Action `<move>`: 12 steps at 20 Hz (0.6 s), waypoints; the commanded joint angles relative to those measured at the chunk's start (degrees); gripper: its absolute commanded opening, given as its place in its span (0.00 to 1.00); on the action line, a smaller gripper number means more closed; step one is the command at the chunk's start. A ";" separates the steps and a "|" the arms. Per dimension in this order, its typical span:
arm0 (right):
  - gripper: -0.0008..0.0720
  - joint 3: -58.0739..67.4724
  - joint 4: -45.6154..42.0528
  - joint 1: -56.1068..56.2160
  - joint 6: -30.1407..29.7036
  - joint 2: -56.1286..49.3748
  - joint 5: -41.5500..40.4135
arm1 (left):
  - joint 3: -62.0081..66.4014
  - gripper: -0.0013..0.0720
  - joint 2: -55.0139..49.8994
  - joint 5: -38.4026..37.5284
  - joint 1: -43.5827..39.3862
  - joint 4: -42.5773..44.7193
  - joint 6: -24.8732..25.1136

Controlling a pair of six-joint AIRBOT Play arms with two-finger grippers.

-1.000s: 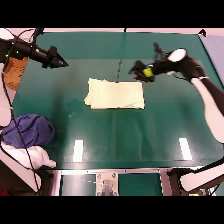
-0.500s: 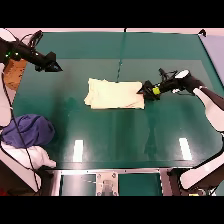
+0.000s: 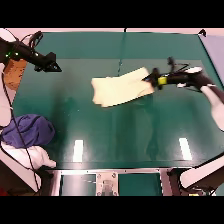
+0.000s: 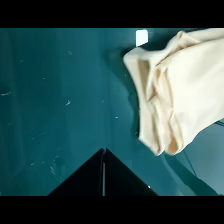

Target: Fold the shirts.

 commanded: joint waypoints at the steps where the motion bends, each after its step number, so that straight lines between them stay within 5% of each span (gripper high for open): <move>1: 0.03 0.68 -8.83 -12.31 4.87 8.26 2.91 | 0.00 0.05 -0.02 -0.09 0.04 0.11 -0.04; 5: 0.03 -1.90 -24.87 -31.50 11.63 18.14 4.35 | 0.00 0.05 -0.02 -0.07 0.04 0.09 -0.07; 12: 0.03 -19.15 -30.40 -63.84 9.03 24.94 3.91 | 0.00 0.05 -0.02 0.13 0.04 0.09 -0.07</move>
